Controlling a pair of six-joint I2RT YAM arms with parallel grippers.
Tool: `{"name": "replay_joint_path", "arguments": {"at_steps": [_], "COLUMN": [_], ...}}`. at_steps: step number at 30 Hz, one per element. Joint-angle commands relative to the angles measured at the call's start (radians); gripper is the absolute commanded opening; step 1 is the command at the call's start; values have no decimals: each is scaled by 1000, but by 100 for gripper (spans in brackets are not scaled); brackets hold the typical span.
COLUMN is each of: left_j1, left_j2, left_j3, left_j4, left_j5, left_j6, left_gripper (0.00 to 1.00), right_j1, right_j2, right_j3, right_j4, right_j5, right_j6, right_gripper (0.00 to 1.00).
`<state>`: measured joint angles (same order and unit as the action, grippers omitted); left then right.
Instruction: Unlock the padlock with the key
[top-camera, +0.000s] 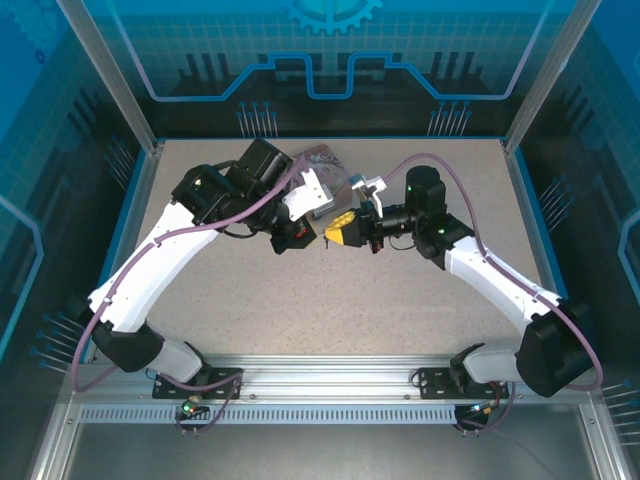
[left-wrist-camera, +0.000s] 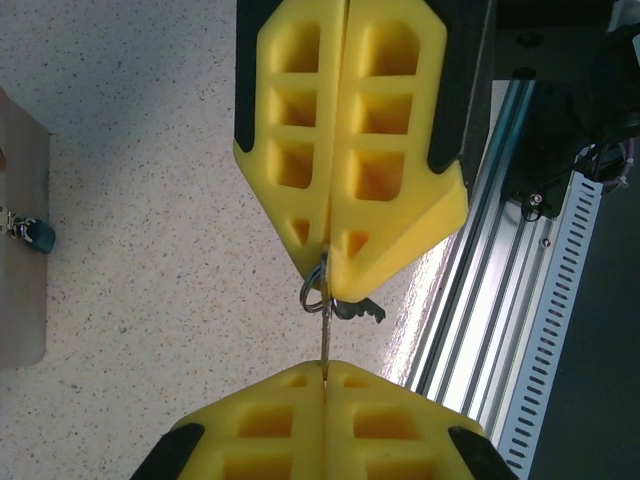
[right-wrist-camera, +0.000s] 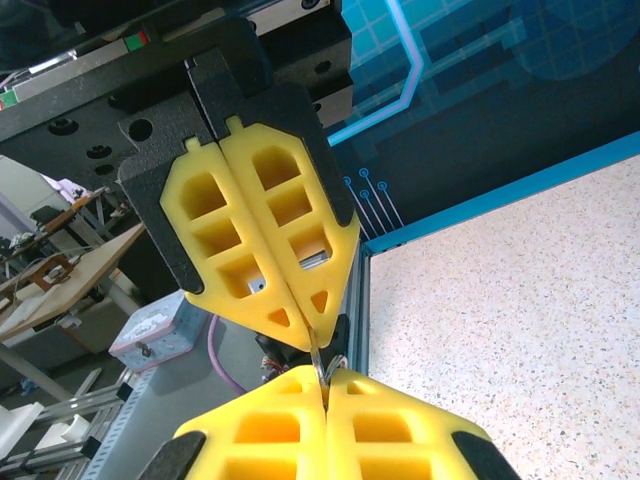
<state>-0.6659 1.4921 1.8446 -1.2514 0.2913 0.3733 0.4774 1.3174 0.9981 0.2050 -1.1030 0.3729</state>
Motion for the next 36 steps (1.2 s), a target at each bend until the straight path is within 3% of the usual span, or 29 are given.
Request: {"name": "replay_joint_path", "arguments": {"at_steps": [1, 3, 4, 5, 6, 9, 14, 19, 29, 36], "left_j1": [-6, -2, 7, 24, 45, 137, 181, 171, 106, 75], "left_j2": [-33, -69, -90, -119, -163, -304, -463, -431, -305, -264], "left_j3": [16, -12, -30, -59, -101, -313, -669, -844, -865, -857], "left_j4": [31, 94, 127, 180, 258, 606, 1169, 1530, 1722, 1760], "left_j5": [-7, -10, 6, 21, 22, 83, 111, 124, 106, 117], "left_j6": [10, -7, -18, -45, -84, -291, -644, -874, -971, -988], "left_gripper": [9, 29, 31, 40, 51, 69, 73, 74, 75, 67], "right_j1": [-4, -16, -25, -36, -49, -85, -109, -104, -41, -25], "right_j2": [-33, -47, -55, -66, -77, -116, -162, -167, -186, -181], "right_j3": [-8, -30, -43, -60, -76, -142, -235, -277, -275, -271], "right_j4": [-16, 33, 58, 115, 146, 258, 484, 650, 678, 688], "right_j5": [2, 10, 16, 26, 40, 111, 273, 370, 405, 413], "right_j6": [-8, 28, 52, 80, 106, 195, 389, 544, 584, 602], "right_gripper": [0, 0, 0, 0, 0, 0, 0, 0, 0, 1]}}
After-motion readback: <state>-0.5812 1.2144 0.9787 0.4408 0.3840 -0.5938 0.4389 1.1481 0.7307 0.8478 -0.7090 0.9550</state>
